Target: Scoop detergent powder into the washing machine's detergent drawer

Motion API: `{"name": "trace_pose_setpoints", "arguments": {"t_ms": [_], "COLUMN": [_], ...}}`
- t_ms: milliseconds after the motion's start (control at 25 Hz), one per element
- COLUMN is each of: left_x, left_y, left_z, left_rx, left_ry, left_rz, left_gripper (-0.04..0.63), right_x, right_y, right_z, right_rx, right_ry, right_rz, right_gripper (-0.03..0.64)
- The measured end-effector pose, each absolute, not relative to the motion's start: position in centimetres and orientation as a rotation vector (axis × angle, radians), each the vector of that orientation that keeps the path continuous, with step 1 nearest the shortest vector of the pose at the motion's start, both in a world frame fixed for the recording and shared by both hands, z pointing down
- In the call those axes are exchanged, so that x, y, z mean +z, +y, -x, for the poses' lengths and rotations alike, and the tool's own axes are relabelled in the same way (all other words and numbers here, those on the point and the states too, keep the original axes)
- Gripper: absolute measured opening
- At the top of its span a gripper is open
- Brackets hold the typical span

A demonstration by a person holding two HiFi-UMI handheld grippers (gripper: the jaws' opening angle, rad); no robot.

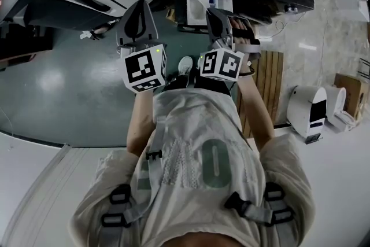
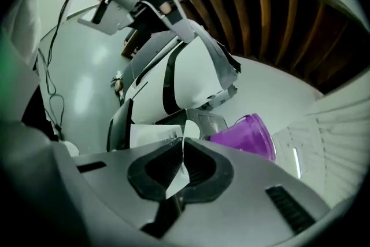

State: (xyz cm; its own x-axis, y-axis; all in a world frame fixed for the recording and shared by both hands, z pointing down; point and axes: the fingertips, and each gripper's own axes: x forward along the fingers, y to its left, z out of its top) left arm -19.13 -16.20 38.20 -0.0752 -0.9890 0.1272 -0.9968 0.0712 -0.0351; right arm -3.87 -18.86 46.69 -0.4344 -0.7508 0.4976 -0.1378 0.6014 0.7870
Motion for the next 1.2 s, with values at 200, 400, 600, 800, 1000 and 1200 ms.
{"name": "trace_pose_setpoints", "arguments": {"t_ms": [200, 400, 600, 800, 1000, 1200], "left_x": [38.3, 38.2, 38.7, 38.5, 38.7, 38.6], "left_y": [-16.5, -16.5, -16.1, -15.8, -15.5, -15.2], "left_z": [18.5, 18.0, 18.6, 19.0, 19.3, 19.1], "left_rx": [0.182, 0.185, 0.185, 0.178, 0.174, 0.17], "left_ry": [-2.237, -2.227, -2.228, -2.241, -2.248, -2.251], "left_rz": [-2.105, -2.129, -2.102, -2.09, -2.081, -2.081], "left_gripper": [0.021, 0.021, 0.021, 0.021, 0.021, 0.021], "right_x": [47.3, 48.0, 48.8, 48.4, 47.9, 48.3], "right_y": [-18.8, -18.6, -18.0, -18.3, -18.5, -18.4], "right_z": [3.9, 3.7, 4.0, 4.2, 4.5, 4.3], "right_rx": [-1.028, -1.096, -1.154, -1.177, -1.206, -1.2], "right_ry": [-1.789, -1.727, -1.692, -1.693, -1.677, -1.664], "right_rz": [-0.609, -0.569, -0.51, -0.525, -0.533, -0.513], "right_gripper": [0.011, 0.009, 0.01, 0.011, 0.011, 0.011]}}
